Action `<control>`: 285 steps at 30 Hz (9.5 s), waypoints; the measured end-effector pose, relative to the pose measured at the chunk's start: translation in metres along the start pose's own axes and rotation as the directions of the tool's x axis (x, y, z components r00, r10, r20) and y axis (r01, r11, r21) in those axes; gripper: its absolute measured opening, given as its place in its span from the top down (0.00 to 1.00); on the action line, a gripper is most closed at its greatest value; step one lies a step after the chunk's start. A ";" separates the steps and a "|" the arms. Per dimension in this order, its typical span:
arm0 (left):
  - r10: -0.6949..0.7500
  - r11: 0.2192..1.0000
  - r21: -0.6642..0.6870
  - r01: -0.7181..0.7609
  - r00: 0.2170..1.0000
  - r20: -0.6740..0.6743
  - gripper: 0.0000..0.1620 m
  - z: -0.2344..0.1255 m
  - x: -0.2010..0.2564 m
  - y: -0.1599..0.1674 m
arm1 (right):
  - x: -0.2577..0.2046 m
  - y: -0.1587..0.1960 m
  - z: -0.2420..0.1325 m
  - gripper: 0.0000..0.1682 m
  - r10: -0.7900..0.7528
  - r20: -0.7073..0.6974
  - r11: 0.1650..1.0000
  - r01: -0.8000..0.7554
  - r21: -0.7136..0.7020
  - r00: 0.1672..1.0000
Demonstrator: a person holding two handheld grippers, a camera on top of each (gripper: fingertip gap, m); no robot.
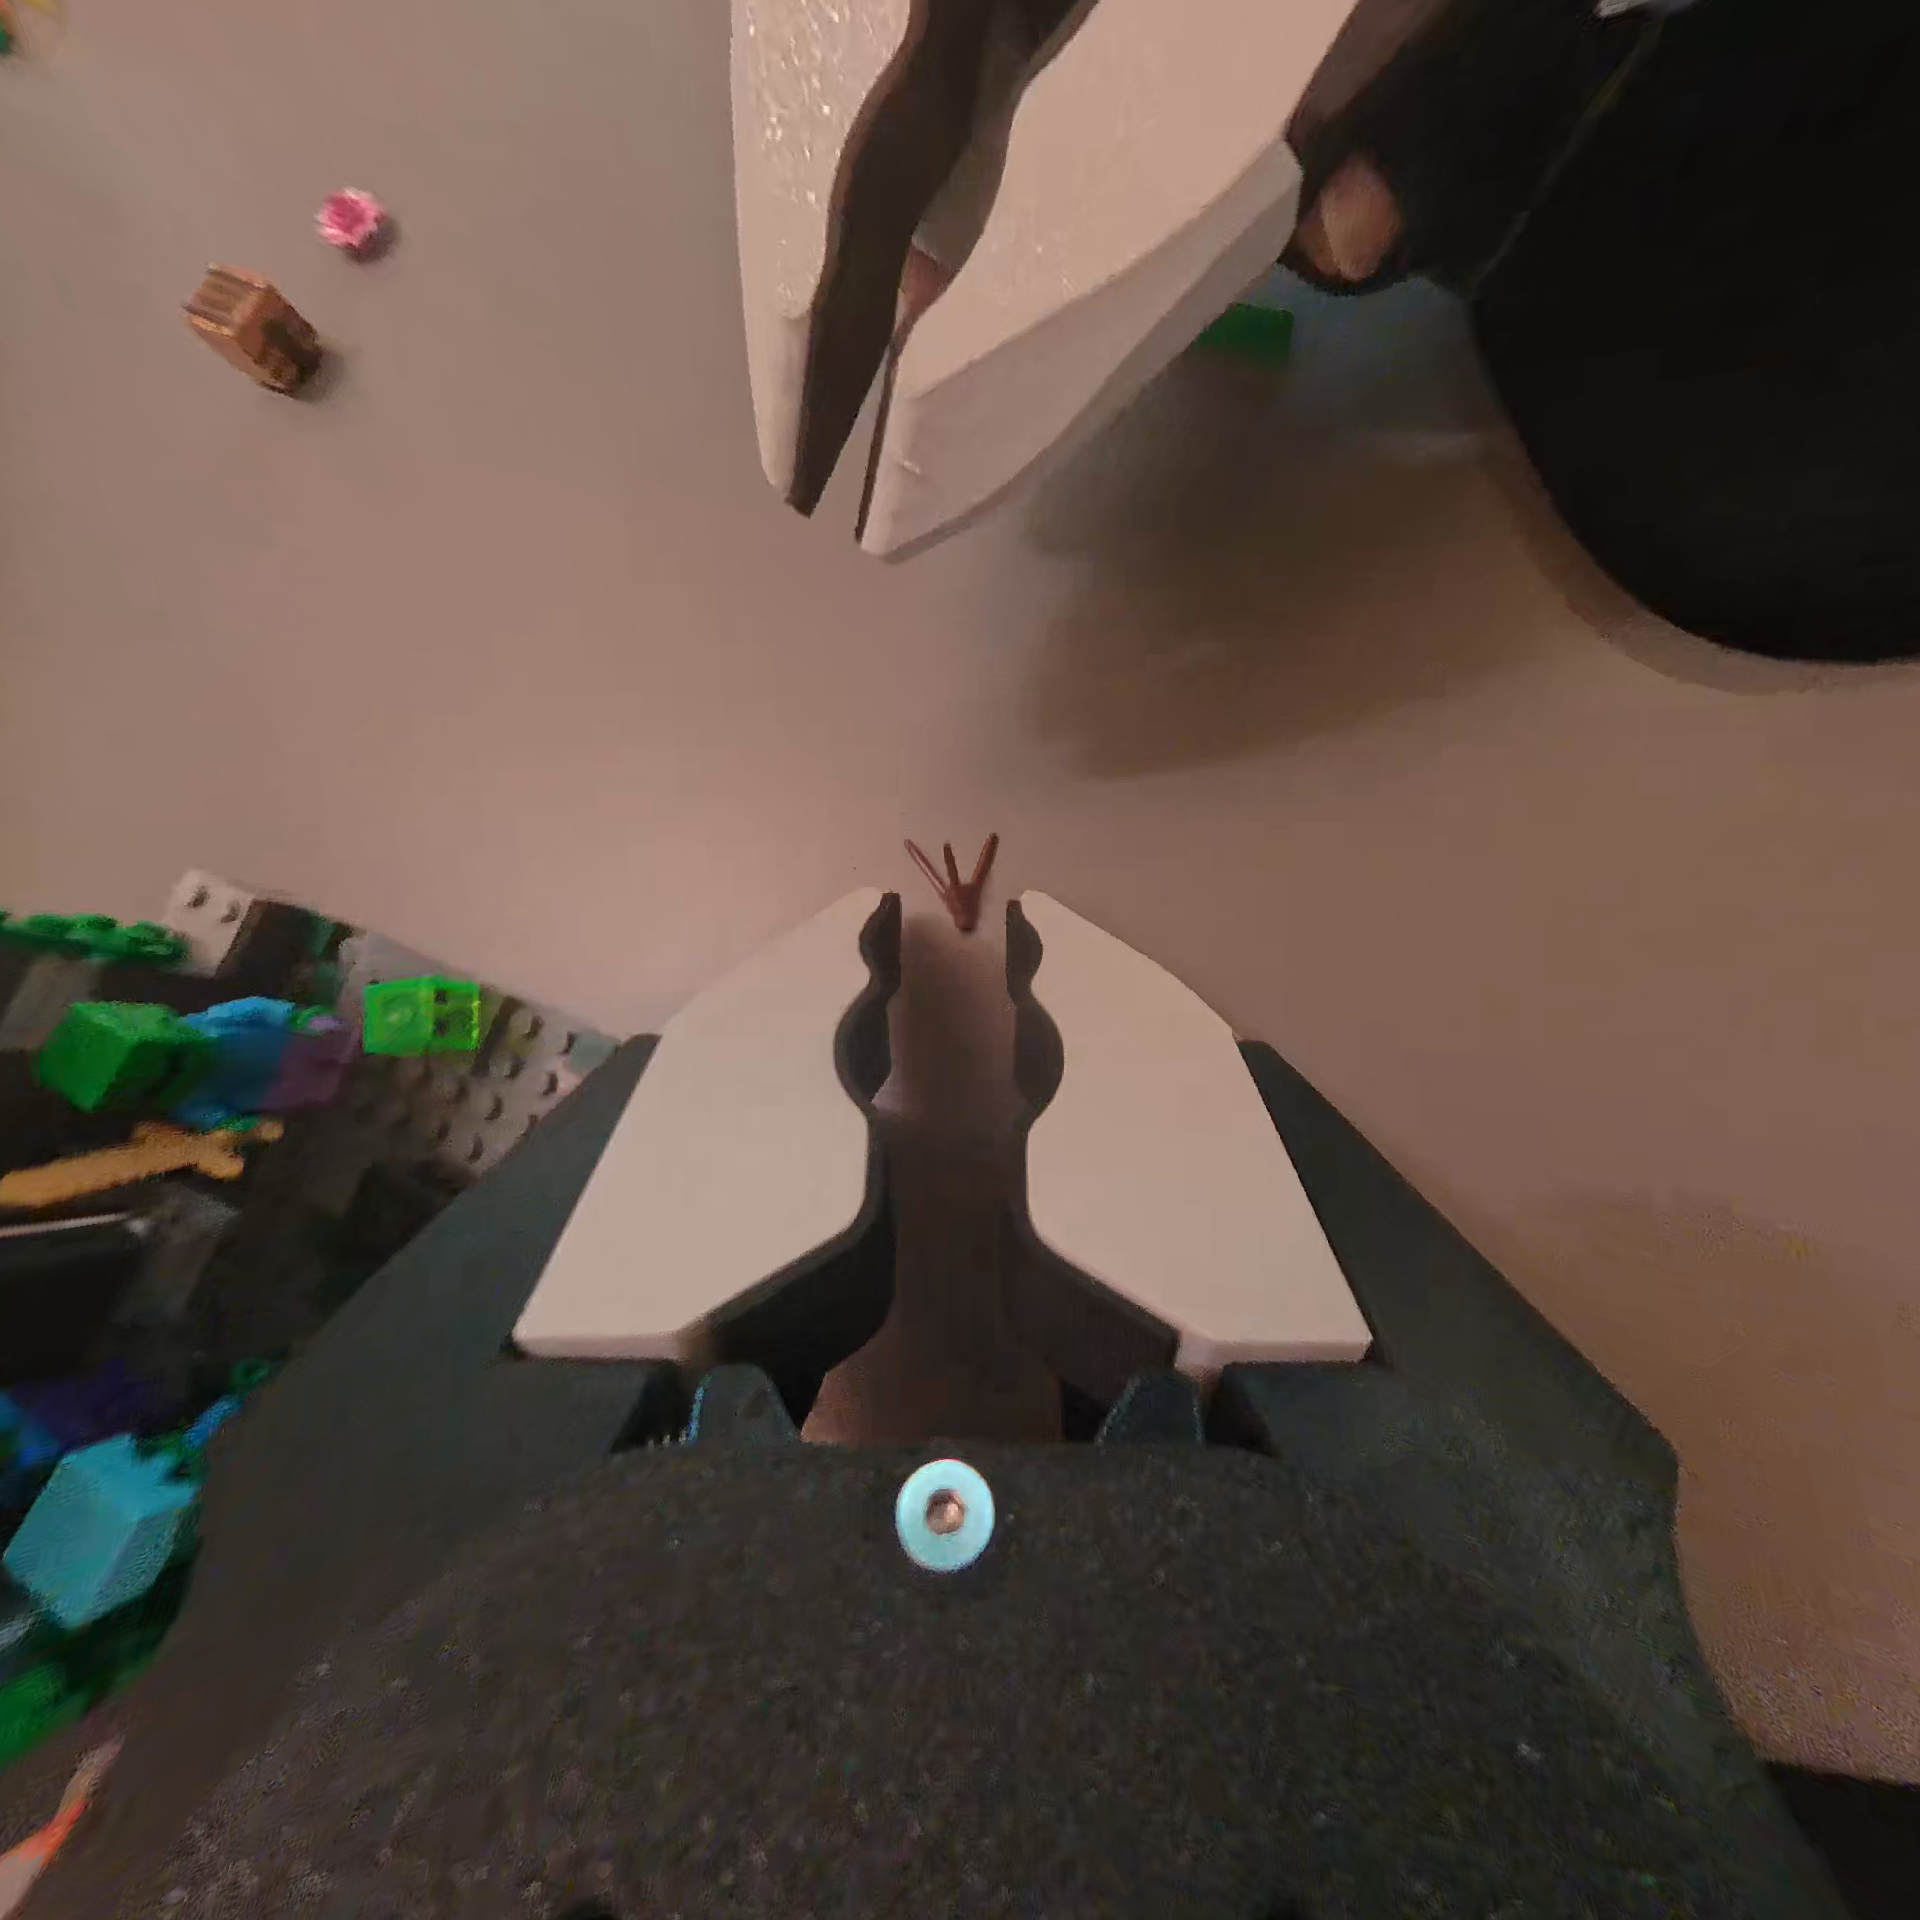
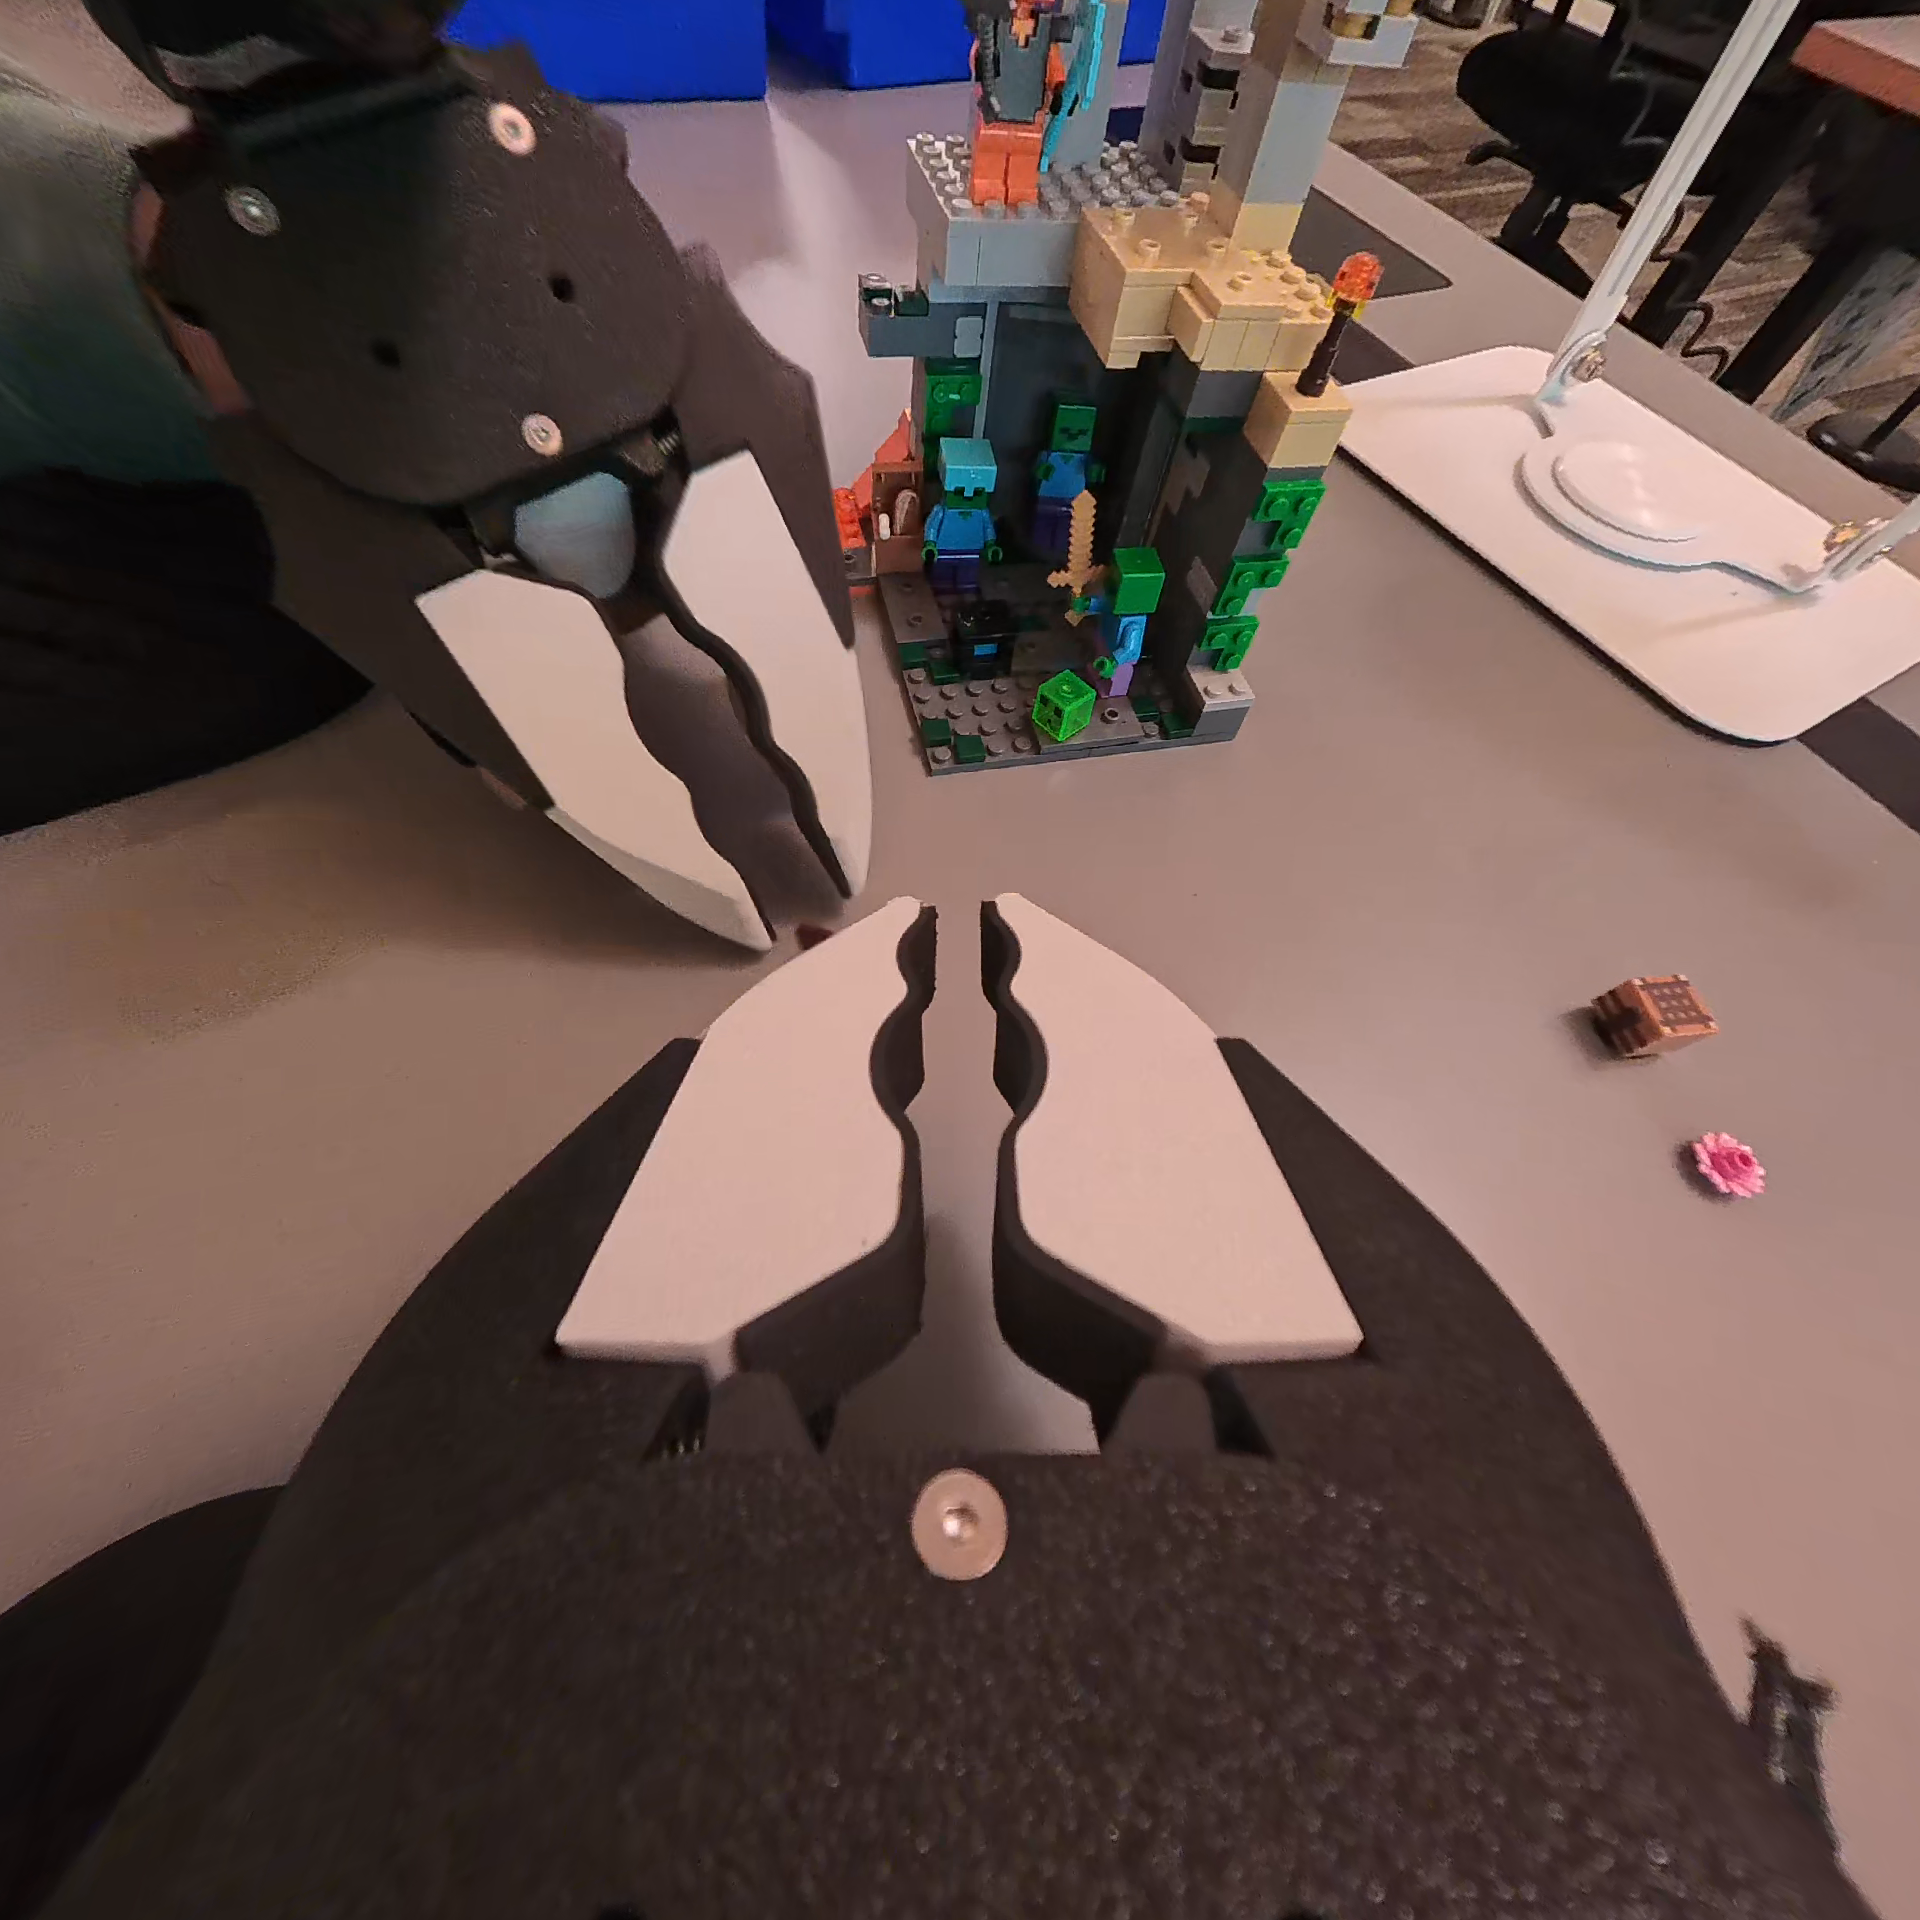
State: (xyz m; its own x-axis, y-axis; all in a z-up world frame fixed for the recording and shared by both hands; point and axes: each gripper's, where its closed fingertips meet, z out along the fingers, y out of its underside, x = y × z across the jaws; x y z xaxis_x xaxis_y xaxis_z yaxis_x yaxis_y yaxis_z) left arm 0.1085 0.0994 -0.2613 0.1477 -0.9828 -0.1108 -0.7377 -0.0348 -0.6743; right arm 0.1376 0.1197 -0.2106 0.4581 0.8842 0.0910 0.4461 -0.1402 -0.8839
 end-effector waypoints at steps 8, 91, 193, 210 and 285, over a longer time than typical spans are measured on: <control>0.034 0.999 -0.010 -0.034 0.999 0.037 0.98 -0.010 0.001 0.001 | 0.001 0.000 0.000 0.96 0.000 -0.004 1.000 0.000 0.003 1.000; -0.373 0.903 0.027 0.430 0.748 0.549 0.96 -0.111 -0.184 0.152 | -0.002 0.014 0.007 0.97 0.041 0.008 0.999 -0.041 -0.036 0.999; -0.388 0.857 0.515 -0.020 0.633 0.670 0.94 -0.147 -0.135 0.004 | -0.018 0.010 0.012 0.97 -0.010 0.038 0.999 0.011 -0.033 0.999; -0.395 0.848 0.530 -0.020 0.643 0.657 0.94 -0.148 -0.127 0.001 | -0.016 -0.121 0.032 0.97 0.004 -0.034 0.968 0.005 0.253 0.999; -0.316 0.718 0.691 -0.087 0.843 0.434 0.96 -0.154 -0.078 -0.033 | -0.010 -0.129 0.055 0.99 0.180 0.243 0.961 -0.222 0.162 0.953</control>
State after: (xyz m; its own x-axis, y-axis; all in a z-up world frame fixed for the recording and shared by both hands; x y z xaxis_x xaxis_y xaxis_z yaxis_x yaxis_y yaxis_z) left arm 0.0199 0.1496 -0.1182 0.6442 -0.7390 -0.1973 -0.0870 0.1856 -0.9788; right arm 0.0325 0.1535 -0.1225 0.3302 0.9259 -0.1833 0.2024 -0.2592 -0.9444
